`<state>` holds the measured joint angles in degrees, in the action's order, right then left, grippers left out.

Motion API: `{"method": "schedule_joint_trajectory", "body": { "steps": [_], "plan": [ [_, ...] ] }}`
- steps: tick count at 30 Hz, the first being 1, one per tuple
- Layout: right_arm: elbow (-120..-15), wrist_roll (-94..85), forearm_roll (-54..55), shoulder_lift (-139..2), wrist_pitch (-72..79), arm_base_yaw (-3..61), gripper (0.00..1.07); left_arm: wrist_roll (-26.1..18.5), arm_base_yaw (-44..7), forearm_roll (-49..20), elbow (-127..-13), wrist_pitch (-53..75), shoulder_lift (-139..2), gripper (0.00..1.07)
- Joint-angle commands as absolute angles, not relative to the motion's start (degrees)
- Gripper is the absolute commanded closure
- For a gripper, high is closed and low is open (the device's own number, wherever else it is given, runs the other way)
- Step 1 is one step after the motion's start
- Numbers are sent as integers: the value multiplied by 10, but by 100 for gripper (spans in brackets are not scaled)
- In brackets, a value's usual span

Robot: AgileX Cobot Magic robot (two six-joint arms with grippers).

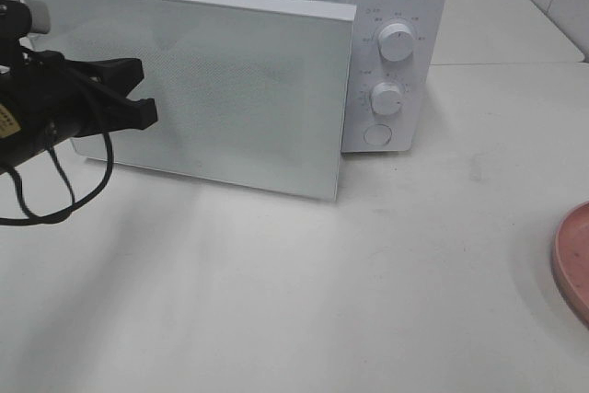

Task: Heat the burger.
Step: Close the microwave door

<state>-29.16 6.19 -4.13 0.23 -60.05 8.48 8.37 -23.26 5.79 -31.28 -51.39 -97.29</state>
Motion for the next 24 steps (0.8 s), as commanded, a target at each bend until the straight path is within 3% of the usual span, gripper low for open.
{"method": "schedule_joint_trajectory", "body": {
  "steps": [1,13,24],
  "plan": [
    [-290,57,-40,18,-595,81,31,66,-269,-6,-347,-523,-994,107],
    [-290,57,-40,18,-595,81,31,64,-319,-60,-422,-512,-1043,107],
    [-290,57,-40,18,-595,81,31,63,-320,-75,-496,-489,-1078,107]
  ]
}}
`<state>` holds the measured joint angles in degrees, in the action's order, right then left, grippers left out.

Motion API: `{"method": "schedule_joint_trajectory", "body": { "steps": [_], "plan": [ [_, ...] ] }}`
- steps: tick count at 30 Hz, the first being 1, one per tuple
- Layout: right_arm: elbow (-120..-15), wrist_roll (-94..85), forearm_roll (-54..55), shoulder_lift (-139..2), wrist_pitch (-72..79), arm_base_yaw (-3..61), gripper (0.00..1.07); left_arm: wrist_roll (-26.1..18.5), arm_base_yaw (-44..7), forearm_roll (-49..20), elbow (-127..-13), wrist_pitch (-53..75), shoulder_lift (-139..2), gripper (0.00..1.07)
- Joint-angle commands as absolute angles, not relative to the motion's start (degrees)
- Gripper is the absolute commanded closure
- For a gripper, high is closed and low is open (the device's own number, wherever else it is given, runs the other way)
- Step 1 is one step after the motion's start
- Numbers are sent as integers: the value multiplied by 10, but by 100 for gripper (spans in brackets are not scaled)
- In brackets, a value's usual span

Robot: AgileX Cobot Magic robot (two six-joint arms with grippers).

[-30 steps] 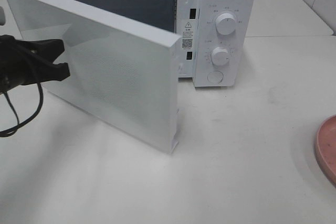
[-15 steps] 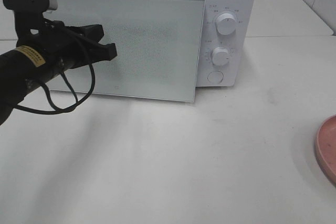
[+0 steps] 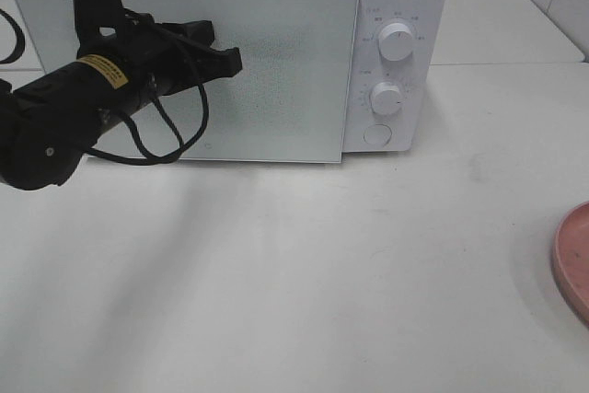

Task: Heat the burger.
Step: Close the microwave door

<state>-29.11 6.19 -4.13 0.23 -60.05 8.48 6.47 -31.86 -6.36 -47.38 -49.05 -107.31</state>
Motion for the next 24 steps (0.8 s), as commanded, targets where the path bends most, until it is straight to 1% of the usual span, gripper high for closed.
{"method": "schedule_joint_trajectory", "body": {
  "steps": [1,6,10,15,19,21,24],
  "plan": [
    [-290,57,-40,18,-595,81,31,63,-320,-78,-502,-488,-1080,107],
    [-290,57,-40,18,-595,81,31,62,-320,-94,-533,-470,-1093,107],
    [-290,57,-40,18,-595,81,31,39,-320,-97,-566,-453,-1112,107],
    [-290,57,-40,18,-595,81,31,38,-320,-121,-598,-437,-1127,107],
    [-290,57,-40,18,-595,81,31,38,-320,-119,-612,-423,-1132,107],
    [-290,57,-40,18,-595,81,31,40,-321,-97,-608,-413,-1125,107],
    [-290,57,-40,18,-595,81,31,40,-328,-87,-596,-391,-1111,107]
  ]
}}
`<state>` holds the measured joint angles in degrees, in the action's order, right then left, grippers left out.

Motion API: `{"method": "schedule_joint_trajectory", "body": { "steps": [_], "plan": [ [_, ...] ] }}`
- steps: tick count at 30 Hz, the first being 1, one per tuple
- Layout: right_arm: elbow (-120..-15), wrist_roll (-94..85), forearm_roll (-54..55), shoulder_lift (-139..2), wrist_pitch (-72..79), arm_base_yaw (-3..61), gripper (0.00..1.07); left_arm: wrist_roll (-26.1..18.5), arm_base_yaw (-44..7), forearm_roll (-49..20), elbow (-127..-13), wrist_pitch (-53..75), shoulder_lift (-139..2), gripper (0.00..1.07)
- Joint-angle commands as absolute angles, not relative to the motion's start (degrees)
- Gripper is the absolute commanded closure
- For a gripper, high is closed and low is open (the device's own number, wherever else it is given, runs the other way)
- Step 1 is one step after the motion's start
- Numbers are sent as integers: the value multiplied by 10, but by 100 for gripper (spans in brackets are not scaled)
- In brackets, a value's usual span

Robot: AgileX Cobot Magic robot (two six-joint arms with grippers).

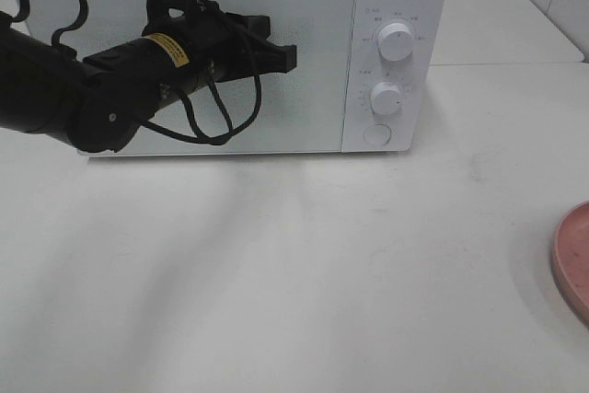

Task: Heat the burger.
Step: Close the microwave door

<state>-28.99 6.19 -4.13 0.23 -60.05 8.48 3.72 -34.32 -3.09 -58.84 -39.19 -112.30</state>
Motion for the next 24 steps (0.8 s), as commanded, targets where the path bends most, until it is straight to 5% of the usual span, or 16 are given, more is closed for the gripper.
{"method": "schedule_joint_trajectory", "body": {
  "steps": [1,12,14,15,16,17,19,24],
  "plan": [
    [-290,57,-40,18,-595,81,31,40,-332,-87,-589,-383,-1104,107],
    [-290,57,-40,18,-595,81,31,40,-378,-87,-479,-299,-1006,99],
    [-290,57,-40,18,-595,81,31,54,-378,-88,-469,-213,-977,77],
    [-290,57,-40,18,-595,81,31,54,-378,-88,-469,-213,-977,77],
    [-290,57,-40,18,-595,81,31,69,-375,-89,-469,-142,-957,48],
    [-290,57,-40,18,-595,81,31,69,-375,-89,-469,-142,-957,48],
    [-290,57,-40,18,-595,81,31,77,-375,-89,-469,-67,-936,7],
    [-290,57,-40,18,-595,81,31,77,-375,-74,-469,54,-900,3]
  ]
}}
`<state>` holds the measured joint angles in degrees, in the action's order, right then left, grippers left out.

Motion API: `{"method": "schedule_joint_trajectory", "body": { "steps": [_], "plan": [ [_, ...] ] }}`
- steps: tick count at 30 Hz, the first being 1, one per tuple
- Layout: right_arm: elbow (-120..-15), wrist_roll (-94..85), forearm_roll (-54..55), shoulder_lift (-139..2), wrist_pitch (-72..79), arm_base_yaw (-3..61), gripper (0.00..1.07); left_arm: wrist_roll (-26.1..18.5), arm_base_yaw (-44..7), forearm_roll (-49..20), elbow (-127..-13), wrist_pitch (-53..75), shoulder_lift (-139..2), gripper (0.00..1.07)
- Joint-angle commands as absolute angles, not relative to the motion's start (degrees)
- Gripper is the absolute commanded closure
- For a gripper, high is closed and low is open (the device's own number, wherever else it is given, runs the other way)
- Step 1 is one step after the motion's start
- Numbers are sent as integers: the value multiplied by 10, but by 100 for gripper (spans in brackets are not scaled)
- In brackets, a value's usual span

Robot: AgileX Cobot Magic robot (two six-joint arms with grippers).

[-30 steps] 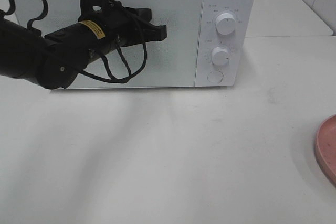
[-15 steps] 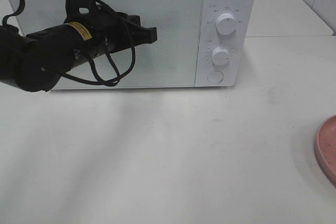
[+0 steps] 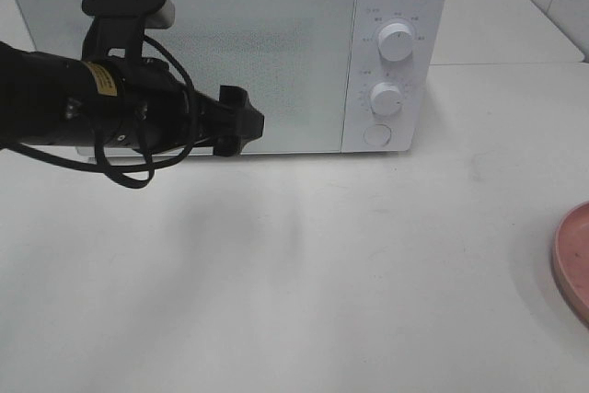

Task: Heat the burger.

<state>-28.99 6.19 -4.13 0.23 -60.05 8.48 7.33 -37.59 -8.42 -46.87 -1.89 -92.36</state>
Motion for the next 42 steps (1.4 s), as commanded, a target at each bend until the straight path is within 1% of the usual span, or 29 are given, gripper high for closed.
{"method": "schedule_joint_trajectory", "body": {
  "steps": [1,2,3,4,5,6,10,12,13,14,15,16,17,18,19,20,21,23,24,26,29,31,32,34,36,37,40,41,42],
  "plan": [
    [-290,57,-40,18,-595,81,31,76,-375,-68,-469,79,-893,3],
    [-290,57,-40,18,-595,81,31,76,-375,-68,-469,79,-893,3],
    [-290,57,-40,18,-595,81,31,75,-375,-47,-469,132,-877,3],
    [-290,57,-40,18,-595,81,31,75,-375,-47,-469,132,-877,3],
    [-290,57,-40,18,-595,81,31,74,-375,-27,-469,193,-859,3],
    [-290,57,-40,18,-595,81,31,74,-375,-19,-469,218,-848,3],
    [-290,57,-40,18,-595,81,31,74,-375,5,-469,277,-819,3],
    [-290,57,-40,18,-595,81,31,87,-375,25,-469,325,-798,3],
    [-290,57,-40,18,-595,81,31,87,-375,25,-469,325,-798,3],
    [-290,57,-40,18,-595,81,31,99,-368,28,-469,356,-788,3],
    [-290,57,-40,18,-595,81,31,104,-349,19,-469,385,-782,3],
    [-290,57,-40,18,-595,81,31,104,-349,19,-469,385,-782,3],
    [-290,57,-40,18,-595,81,31,104,-335,15,-469,397,-778,3],
    [-290,57,-40,18,-595,81,31,104,-303,11,-469,428,-776,3],
    [-290,57,-40,18,-595,81,31,104,-303,11,-469,428,-776,3],
    [-290,57,-40,18,-595,81,31,101,-284,11,-469,445,-776,3],
    [-290,57,-40,18,-595,81,31,101,-284,11,-469,445,-776,3],
    [-290,57,-40,18,-595,81,31,74,-208,0,-469,509,-776,3],
    [-290,57,-40,18,-595,81,31,74,-208,0,-469,509,-776,3],
    [-290,57,-40,18,-595,81,31,57,-157,-5,-469,557,-776,3],
    [-290,57,-40,18,-595,81,31,53,-144,-7,-469,574,-776,3],
    [-290,57,-40,18,-595,81,31,48,-94,-13,-469,639,-764,3],
    [-290,57,-40,18,-595,81,31,48,-94,-13,-469,639,-764,3],
    [-290,57,-40,18,-595,81,31,48,-69,-26,-469,674,-739,3],
    [-290,57,-40,18,-595,81,31,45,-62,-36,-468,685,-728,3],
    [-290,57,-40,18,-595,81,31,29,-46,-60,-463,696,-702,3],
    [-290,57,-40,18,-595,81,31,17,-37,-72,-457,697,-685,3],
    [-290,57,-40,18,-595,81,31,0,-17,-84,-442,697,-649,3],
    [-290,57,-40,18,-595,81,31,0,-2,-80,-424,697,-613,3]
  ]
}}
